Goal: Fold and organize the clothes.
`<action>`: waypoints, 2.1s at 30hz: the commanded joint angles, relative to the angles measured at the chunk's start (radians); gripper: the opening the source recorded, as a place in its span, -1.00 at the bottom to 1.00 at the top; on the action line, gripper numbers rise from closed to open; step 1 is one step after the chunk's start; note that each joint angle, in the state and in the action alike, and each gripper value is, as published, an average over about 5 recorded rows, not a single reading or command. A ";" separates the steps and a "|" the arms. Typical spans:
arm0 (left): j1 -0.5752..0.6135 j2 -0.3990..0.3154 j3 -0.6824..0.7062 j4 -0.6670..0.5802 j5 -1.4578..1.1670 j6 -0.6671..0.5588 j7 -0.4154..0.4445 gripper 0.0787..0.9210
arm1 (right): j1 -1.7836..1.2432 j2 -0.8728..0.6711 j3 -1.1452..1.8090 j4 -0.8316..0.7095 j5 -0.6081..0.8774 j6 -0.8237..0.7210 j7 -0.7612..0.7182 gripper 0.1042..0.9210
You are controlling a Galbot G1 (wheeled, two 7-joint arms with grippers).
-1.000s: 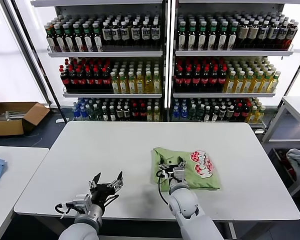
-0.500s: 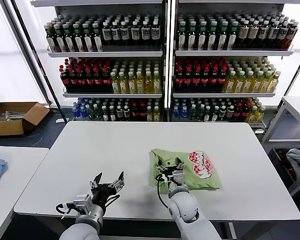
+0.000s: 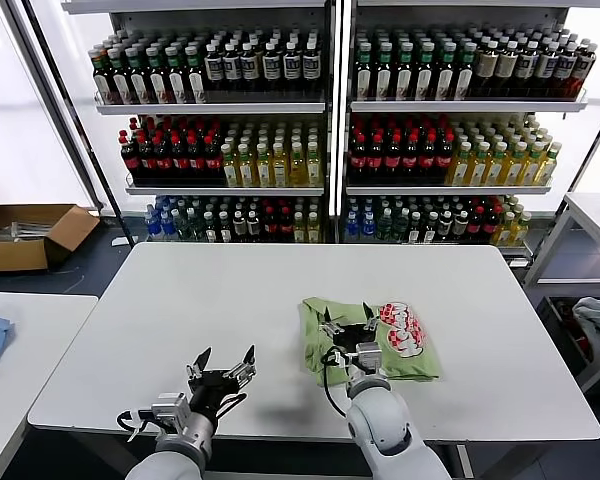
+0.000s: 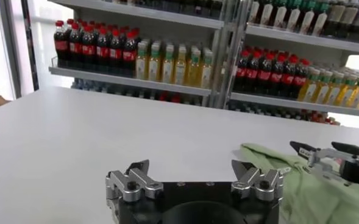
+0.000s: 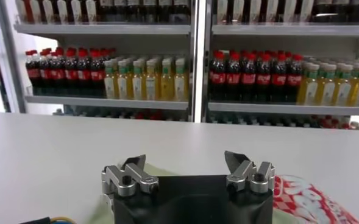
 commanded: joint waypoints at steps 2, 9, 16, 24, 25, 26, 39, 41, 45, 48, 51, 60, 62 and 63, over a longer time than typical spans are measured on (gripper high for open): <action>0.016 0.000 0.001 -0.011 0.003 -0.001 0.001 0.77 | -0.022 0.018 0.014 -0.025 -0.008 -0.021 0.074 0.76; 0.032 0.002 -0.007 -0.022 0.002 -0.003 0.004 0.77 | 0.004 0.047 0.007 -0.079 -0.015 -0.029 0.091 0.76; 0.039 0.005 -0.015 -0.035 0.000 -0.002 0.005 0.77 | 0.020 0.060 -0.008 -0.111 -0.050 -0.044 0.088 0.76; 0.041 0.003 -0.018 -0.041 0.000 -0.002 0.005 0.77 | 0.004 0.049 -0.019 -0.112 -0.093 -0.067 0.096 0.76; 0.041 0.002 -0.017 -0.041 0.000 -0.002 0.005 0.77 | 0.003 0.047 -0.019 -0.111 -0.095 -0.068 0.096 0.76; 0.041 0.001 -0.016 -0.041 0.000 -0.003 0.005 0.77 | 0.002 0.046 -0.019 -0.109 -0.096 -0.068 0.095 0.76; 0.045 -0.008 -0.018 -0.046 0.056 -0.045 0.006 0.77 | 0.006 0.052 0.021 -0.031 0.002 0.059 0.079 0.76; 0.046 -0.007 -0.021 -0.049 0.089 -0.068 0.007 0.77 | 0.009 0.038 0.038 0.026 0.012 0.091 0.084 0.76; 0.046 -0.009 -0.025 -0.046 0.125 -0.118 0.003 0.77 | -0.009 -0.032 0.065 0.154 0.015 0.105 0.097 0.76; 0.040 -0.012 -0.030 -0.042 0.126 -0.151 0.000 0.77 | -0.069 -0.102 0.091 0.273 0.022 0.066 0.107 0.76; 0.032 -0.016 -0.037 -0.039 0.125 -0.179 -0.001 0.77 | -0.162 -0.160 0.138 0.360 0.031 0.004 0.099 0.76; -0.008 -0.016 -0.052 -0.012 0.110 -0.207 -0.002 0.77 | -0.369 -0.259 0.362 0.457 0.123 -0.135 0.091 0.76; -0.014 -0.018 -0.066 -0.005 0.116 -0.207 0.006 0.77 | -0.390 -0.269 0.385 0.470 0.122 -0.141 0.089 0.76; -0.013 -0.017 -0.074 -0.005 0.119 -0.201 0.011 0.77 | -0.398 -0.273 0.392 0.477 0.121 -0.142 0.087 0.76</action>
